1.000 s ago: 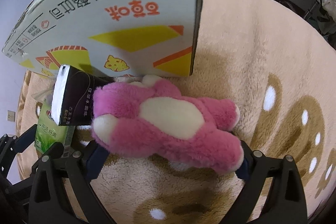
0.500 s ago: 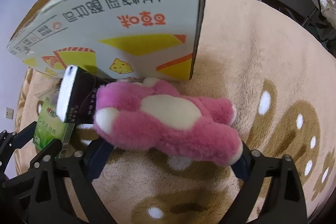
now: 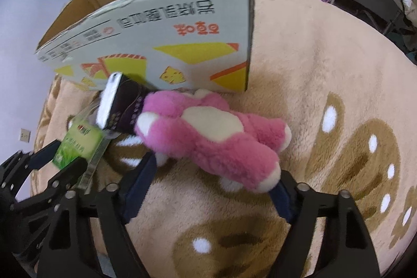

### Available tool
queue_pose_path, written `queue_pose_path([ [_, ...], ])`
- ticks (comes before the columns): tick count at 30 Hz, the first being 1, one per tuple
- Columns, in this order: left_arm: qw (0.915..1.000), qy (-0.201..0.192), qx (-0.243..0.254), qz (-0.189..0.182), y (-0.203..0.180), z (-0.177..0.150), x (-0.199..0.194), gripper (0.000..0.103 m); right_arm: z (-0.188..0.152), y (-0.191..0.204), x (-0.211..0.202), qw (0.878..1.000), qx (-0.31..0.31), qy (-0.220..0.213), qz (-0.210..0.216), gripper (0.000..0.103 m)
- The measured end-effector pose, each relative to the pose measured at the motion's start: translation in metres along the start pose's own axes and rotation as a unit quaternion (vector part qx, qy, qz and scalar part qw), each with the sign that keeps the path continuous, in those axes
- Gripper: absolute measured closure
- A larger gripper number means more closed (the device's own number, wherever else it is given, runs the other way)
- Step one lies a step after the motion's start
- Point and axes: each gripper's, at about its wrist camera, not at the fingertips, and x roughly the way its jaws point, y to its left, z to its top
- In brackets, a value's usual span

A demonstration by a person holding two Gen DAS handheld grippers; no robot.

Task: Organize soft objects
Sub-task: 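Lift the tissue pack with the left tool while the right tool lifts the pink bear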

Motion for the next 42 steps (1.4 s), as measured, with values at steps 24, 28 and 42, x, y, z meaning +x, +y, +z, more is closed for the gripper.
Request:
queue_pose_path([
  [24, 0.9999, 0.0, -0.013, -0.004, 0.003, -0.001, -0.006, 0.054, 0.009, -0.031, -0.01, 0.997, -0.051, -0.011, -0.05, 0.016],
  [28, 0.9996, 0.028, -0.005, -0.004, 0.002, -0.002, 0.009, 0.054, 0.015, -0.01, 0.007, 0.996, -0.072, -0.008, -0.054, 0.016],
  [42, 0.9982, 0.057, 0.002, -0.017, -0.008, -0.002, 0.028, 0.043, 0.023, 0.004, 0.035, 0.989, -0.097, 0.006, -0.112, 0.046],
])
